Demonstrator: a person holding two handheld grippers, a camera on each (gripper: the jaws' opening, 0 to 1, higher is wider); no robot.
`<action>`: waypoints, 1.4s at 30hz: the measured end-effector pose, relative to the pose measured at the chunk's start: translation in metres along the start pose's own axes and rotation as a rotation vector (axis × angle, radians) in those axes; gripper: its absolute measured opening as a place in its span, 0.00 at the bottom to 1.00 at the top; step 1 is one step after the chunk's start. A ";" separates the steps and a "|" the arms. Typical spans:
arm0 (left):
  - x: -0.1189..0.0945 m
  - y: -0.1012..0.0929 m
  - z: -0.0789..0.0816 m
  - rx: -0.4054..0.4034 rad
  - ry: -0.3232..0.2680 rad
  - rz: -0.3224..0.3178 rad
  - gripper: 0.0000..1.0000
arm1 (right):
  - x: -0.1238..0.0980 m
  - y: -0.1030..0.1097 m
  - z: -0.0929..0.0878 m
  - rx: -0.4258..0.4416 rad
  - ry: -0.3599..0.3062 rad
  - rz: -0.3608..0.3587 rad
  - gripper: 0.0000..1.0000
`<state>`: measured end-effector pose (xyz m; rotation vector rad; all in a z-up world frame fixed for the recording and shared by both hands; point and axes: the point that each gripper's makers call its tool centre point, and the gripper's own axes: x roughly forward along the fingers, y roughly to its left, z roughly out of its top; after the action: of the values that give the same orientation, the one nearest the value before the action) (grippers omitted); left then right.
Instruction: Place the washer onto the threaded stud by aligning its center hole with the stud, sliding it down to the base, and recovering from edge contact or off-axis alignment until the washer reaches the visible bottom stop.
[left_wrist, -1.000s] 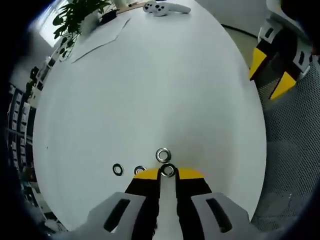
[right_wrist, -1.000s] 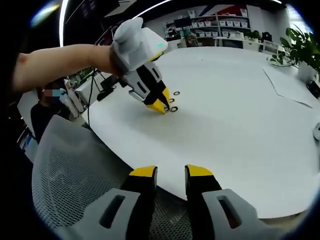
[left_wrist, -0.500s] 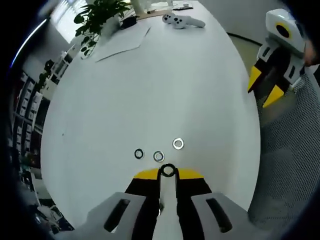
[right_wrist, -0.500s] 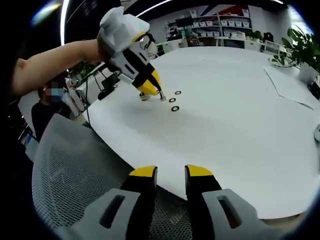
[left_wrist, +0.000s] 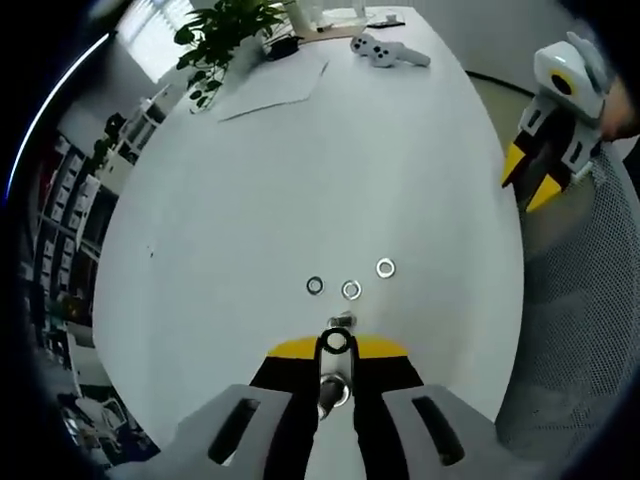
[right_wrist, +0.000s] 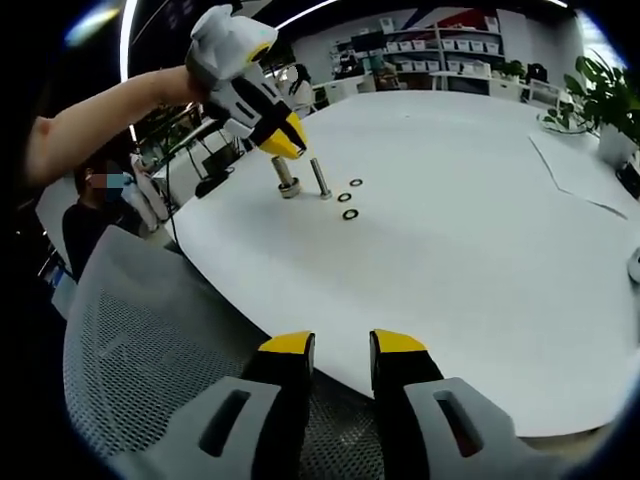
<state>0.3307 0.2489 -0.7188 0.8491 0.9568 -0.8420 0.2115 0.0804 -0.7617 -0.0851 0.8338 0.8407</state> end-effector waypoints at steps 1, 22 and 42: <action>0.000 0.000 0.000 0.000 -0.001 0.000 0.09 | 0.000 0.000 0.000 0.001 0.001 0.000 0.25; 0.019 0.004 0.003 -0.054 0.003 -0.061 0.08 | 0.000 0.000 -0.002 -0.004 0.011 0.000 0.25; 0.045 -0.006 -0.005 -0.052 0.060 -0.112 0.08 | 0.001 0.000 -0.001 -0.007 0.009 0.003 0.25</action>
<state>0.3392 0.2411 -0.7628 0.7845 1.0824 -0.8881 0.2110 0.0809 -0.7628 -0.0939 0.8396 0.8464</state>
